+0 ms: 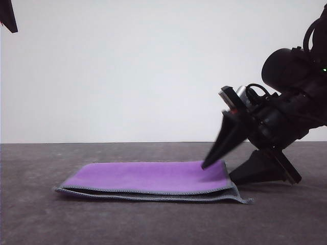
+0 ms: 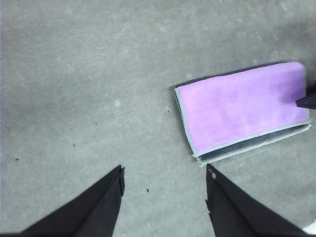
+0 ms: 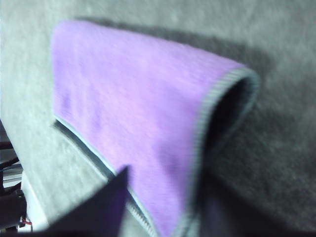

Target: Fold clothes

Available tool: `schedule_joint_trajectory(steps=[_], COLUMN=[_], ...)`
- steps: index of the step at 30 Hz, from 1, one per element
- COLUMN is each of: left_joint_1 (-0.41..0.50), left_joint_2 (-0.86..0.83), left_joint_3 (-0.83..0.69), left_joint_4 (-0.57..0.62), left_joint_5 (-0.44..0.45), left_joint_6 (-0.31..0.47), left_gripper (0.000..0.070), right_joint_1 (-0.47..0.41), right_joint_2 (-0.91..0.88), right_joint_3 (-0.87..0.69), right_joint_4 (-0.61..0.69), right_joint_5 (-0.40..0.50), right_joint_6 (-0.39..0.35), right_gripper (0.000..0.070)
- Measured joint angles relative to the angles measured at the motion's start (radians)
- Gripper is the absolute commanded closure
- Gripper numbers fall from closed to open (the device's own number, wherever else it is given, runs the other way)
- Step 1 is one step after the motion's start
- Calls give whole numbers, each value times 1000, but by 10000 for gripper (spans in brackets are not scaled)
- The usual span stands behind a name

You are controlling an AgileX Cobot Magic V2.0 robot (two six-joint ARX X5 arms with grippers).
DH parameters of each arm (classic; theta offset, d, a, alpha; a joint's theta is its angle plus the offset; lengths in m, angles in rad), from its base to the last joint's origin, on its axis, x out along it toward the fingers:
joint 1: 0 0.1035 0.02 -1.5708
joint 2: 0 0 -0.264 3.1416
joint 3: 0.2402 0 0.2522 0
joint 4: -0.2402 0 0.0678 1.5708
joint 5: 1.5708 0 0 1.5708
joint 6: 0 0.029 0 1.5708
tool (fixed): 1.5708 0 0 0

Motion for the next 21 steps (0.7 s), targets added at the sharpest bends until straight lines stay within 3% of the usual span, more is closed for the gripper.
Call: schedule_joint_trajectory(steps=[10,17,21], left_joint_1=[0,0,0], left_joint_2=[0,0,0], left_joint_3=[0,0,0], left_joint_4=[0,0,0], left_joint_5=[0,0,0], left_joint_6=[-3,-13,-14], left_gripper=[381,381,381], right_joint_1=[21,112,164], right_joint_2=[1,1,18], right_joint_3=[0,0,29], right_joint_4=[117,276,299], right_joint_5=[-29,-30,-25], right_joint_6=[15,108,147], right_gripper=[694,694,694])
